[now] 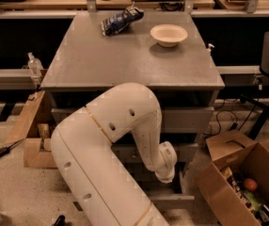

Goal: Open bottom drawer

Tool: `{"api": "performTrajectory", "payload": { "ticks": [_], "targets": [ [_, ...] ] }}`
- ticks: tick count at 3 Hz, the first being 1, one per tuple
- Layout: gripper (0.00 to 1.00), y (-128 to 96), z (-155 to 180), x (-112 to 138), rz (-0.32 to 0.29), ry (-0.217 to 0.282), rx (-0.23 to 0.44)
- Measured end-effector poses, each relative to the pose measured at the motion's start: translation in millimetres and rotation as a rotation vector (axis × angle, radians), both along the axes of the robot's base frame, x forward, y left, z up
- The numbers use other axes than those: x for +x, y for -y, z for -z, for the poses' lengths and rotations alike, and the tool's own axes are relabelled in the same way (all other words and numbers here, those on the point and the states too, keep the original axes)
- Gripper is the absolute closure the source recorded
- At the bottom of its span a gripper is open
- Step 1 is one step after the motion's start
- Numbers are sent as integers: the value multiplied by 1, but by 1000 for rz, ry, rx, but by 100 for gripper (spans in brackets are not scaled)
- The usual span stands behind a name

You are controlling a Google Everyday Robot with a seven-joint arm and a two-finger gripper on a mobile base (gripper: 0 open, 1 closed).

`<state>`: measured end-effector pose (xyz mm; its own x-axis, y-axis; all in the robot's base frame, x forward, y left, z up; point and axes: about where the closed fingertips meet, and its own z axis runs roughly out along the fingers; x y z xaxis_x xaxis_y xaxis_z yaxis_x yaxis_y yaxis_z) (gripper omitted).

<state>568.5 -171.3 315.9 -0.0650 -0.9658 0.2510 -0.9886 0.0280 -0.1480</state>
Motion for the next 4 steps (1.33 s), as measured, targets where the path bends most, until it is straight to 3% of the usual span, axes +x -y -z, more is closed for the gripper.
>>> {"api": "performTrajectory", "payload": {
  "ticks": [1,2,3,4],
  "targets": [
    [100,-1,2,2,-2,5,9],
    [100,2,11,2,1,9,31],
    [100,2,40,16,-59,69,166],
    [100,13,56,21,-66,109,246]
  ]
}}
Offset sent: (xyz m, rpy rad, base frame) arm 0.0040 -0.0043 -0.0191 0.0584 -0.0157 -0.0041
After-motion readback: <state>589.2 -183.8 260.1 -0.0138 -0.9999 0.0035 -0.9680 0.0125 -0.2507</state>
